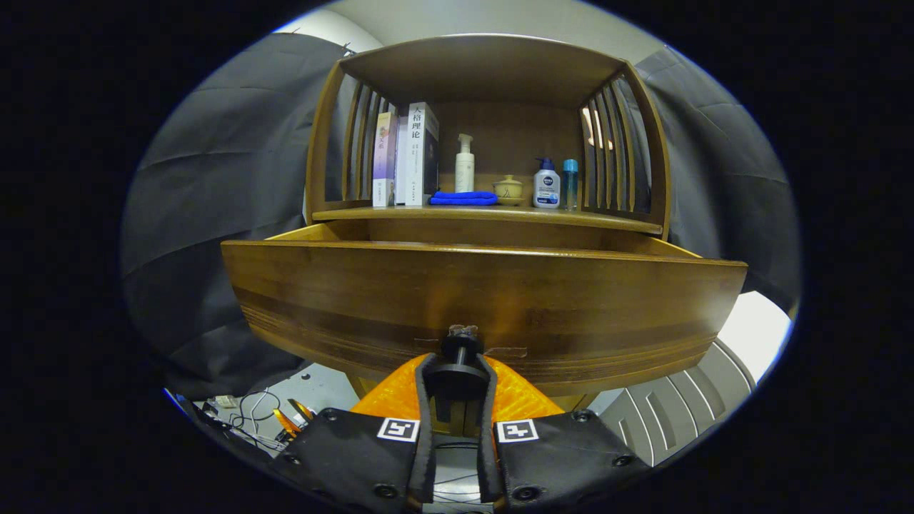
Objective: Pull open the drawer, take out the items inside it, and place them on the countertop above the cabinet.
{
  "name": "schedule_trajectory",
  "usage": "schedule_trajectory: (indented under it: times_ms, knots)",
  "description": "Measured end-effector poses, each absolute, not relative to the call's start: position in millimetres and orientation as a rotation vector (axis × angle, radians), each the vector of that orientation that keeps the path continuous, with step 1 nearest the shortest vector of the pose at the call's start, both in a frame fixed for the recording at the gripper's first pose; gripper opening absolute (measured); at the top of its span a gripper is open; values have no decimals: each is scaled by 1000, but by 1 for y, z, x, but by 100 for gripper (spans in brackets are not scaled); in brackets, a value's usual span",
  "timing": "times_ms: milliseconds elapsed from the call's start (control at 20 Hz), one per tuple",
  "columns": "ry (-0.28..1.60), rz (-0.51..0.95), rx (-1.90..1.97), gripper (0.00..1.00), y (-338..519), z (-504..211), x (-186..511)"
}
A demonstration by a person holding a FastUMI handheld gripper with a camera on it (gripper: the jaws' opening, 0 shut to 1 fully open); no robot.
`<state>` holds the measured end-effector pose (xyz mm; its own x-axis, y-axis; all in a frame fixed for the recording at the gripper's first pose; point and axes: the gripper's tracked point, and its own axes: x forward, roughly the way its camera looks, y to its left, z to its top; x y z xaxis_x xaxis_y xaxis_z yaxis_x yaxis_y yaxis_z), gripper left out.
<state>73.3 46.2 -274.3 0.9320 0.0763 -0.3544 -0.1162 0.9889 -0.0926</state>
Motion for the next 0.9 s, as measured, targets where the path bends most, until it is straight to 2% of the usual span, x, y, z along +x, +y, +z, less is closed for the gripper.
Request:
schedule_trajectory:
  times_ms: [250, 550, 700, 800, 900]
  knots:
    - [350, 105, -134, 25, 47, -276, 58]
    - [461, 145, -64, 49, 39, -276, 43]
    - [470, 141, -49, 84, 29, -255, 36]
    - [454, 112, -48, 99, 15, -232, 32]
    - [416, 94, -37, 99, 8, -203, 30]
